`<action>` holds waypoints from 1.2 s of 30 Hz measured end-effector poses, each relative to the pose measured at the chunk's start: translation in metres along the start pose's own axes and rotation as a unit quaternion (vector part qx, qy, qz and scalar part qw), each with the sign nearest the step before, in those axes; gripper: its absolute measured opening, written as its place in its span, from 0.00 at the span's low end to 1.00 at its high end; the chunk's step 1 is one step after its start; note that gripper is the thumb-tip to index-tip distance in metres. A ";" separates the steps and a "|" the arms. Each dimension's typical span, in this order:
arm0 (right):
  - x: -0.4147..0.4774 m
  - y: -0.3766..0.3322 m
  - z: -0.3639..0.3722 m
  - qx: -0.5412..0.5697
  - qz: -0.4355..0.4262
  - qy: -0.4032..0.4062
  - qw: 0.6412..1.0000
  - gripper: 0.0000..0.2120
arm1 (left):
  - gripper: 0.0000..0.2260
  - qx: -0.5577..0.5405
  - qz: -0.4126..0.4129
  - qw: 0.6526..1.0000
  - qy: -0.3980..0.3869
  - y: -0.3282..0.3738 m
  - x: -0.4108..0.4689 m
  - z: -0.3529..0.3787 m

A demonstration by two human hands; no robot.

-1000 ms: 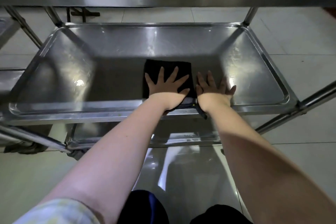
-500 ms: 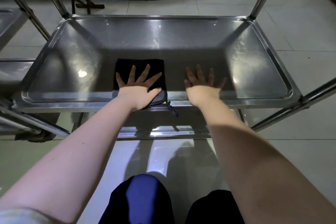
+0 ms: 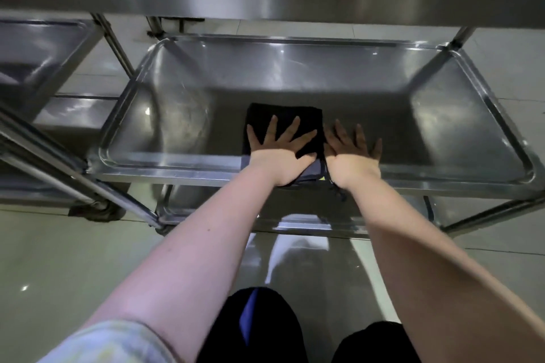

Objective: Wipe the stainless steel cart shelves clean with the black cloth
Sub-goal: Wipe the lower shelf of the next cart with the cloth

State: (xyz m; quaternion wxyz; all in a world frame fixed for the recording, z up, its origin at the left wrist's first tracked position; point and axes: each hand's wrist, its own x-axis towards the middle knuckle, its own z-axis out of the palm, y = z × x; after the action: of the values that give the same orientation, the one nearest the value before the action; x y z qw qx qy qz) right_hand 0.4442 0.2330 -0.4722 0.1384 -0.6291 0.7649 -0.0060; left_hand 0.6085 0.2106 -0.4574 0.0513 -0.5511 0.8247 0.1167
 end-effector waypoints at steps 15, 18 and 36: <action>0.003 -0.055 0.006 -0.033 0.096 -0.016 0.995 0.26 | 0.24 0.005 -0.032 0.999 -0.002 -0.051 -0.006 -0.008; 0.009 -0.053 0.005 -0.023 0.093 -0.025 0.995 0.26 | 0.24 0.003 -0.004 1.000 -0.007 -0.021 0.004 -0.006; 0.007 -0.077 0.011 -0.046 -0.020 -0.026 0.998 0.25 | 0.23 0.017 -0.053 0.998 -0.001 -0.074 -0.002 -0.011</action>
State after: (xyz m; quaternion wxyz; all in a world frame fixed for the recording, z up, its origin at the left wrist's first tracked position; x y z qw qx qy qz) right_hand 0.5191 0.2124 -0.4698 0.1289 -0.6499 0.7478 0.0423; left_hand 0.6776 0.1831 -0.4561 0.0677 -0.5933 0.7959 0.0997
